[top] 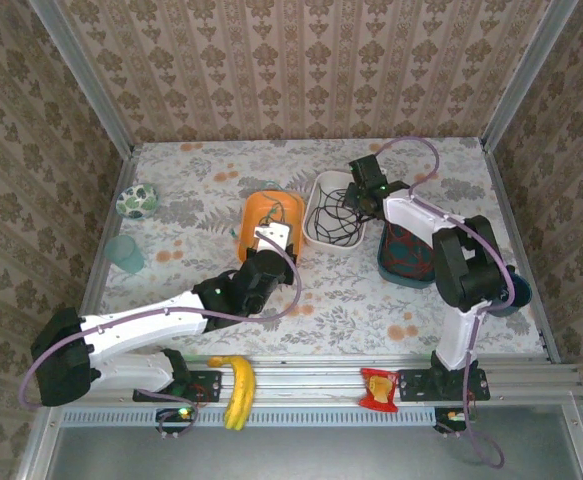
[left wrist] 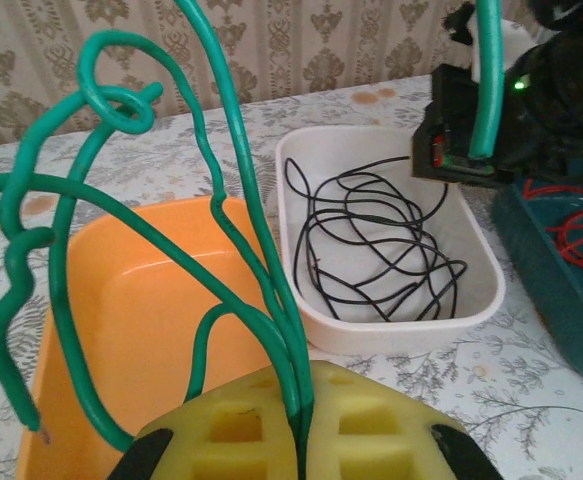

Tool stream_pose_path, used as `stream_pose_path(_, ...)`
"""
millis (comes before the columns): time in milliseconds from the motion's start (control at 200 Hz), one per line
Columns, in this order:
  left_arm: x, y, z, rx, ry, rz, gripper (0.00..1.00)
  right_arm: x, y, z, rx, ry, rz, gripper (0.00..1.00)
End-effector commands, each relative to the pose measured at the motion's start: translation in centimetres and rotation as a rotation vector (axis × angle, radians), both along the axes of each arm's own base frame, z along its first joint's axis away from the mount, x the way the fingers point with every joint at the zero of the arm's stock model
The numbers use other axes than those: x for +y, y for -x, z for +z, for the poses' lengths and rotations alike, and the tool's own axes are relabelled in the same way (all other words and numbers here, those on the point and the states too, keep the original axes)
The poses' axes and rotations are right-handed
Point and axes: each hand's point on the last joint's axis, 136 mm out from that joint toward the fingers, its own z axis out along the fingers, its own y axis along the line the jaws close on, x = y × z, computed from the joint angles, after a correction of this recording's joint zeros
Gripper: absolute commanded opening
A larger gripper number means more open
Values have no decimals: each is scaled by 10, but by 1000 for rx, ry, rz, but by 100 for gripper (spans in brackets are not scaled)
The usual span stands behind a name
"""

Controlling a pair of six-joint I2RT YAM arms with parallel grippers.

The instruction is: Untangle the cables

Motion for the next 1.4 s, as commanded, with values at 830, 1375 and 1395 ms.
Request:
stream_pose_path(830,-84,27,-49,168,-129,-415,0,-34,95,123,-295,-15,30,70)
stream_pose_path(1375,-83,37,-105,470,-460,-445,79,-13,202,44,-14,-158,287,67)
stream_pose_path(1395,-81,36,-101,466,-440,-439,80,-12,204,42,-4,-161,295,67)
